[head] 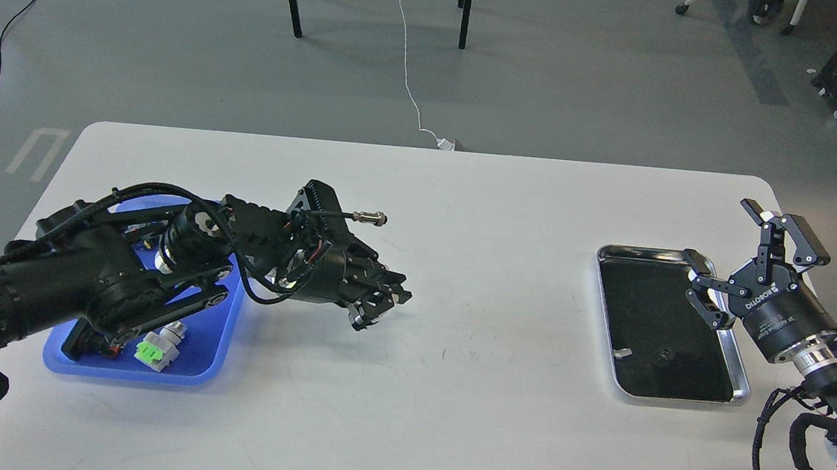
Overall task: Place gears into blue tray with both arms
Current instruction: 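Place the black gear into the blue tray with the left gripper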
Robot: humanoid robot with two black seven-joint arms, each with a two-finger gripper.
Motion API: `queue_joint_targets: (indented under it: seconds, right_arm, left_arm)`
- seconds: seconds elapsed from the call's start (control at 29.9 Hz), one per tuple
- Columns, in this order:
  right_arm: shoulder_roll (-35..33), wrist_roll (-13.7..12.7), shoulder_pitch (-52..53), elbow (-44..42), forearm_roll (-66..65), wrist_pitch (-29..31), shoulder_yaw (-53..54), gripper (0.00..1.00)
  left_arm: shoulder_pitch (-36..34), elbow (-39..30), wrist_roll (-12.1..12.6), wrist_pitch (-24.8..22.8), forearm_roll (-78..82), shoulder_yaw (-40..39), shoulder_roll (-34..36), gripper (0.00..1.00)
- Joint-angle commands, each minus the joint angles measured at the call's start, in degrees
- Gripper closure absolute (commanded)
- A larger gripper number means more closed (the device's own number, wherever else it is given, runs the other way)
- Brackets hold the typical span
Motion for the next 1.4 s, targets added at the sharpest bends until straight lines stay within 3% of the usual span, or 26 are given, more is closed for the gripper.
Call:
queue_joint_targets:
  seconds: [0.0, 0.33, 0.77, 0.9, 1.04, 1.17, 1.37]
  right_arm:
    - [0.11, 0.01, 0.01, -0.01, 0.0, -0.04, -0.13, 0.01]
    - [0.72, 0.01, 0.19, -0.1, 0.0, -0.04, -0.4, 0.01]
    - [0.46, 0.01, 0.19, 0.25, 0.0, -0.04, -0.31, 0.01]
    - [0.55, 0.01, 0.19, 0.43, 0.0, -0.04, -0.13, 0.01]
    - [0.64, 0.01, 0.19, 0.69, 0.0, -0.04, -0.13, 0.01]
    - [0.37, 0.01, 0.19, 0.69, 0.0, -0.04, -0.13, 0.01]
    - [0.28, 0.01, 0.19, 0.69, 0.0, -0.04, -0.05, 0.01]
  left_arm:
    - [-0.26, -3.63, 0.02, 0.27, 0.0, -0.42, 9.89, 0.82]
    - [7.2, -1.88, 0.02, 0.18, 0.0, -1.56, 22.92, 0.81]
    - [10.64, 6.39, 0.02, 0.18, 0.0, -1.74, 22.66, 0.79]
    - [10.73, 7.35, 0.02, 0.18, 0.0, -1.74, 22.49, 0.74]
    - [10.73, 8.58, 0.02, 0.27, 0.0, -1.74, 21.78, 0.62]
    - [10.64, 8.41, 0.02, 0.36, 0.0, -2.0, 21.69, 0.22]
    - [10.46, 5.61, 0.02, 0.36, 0.0, -6.47, 22.48, 0.15]
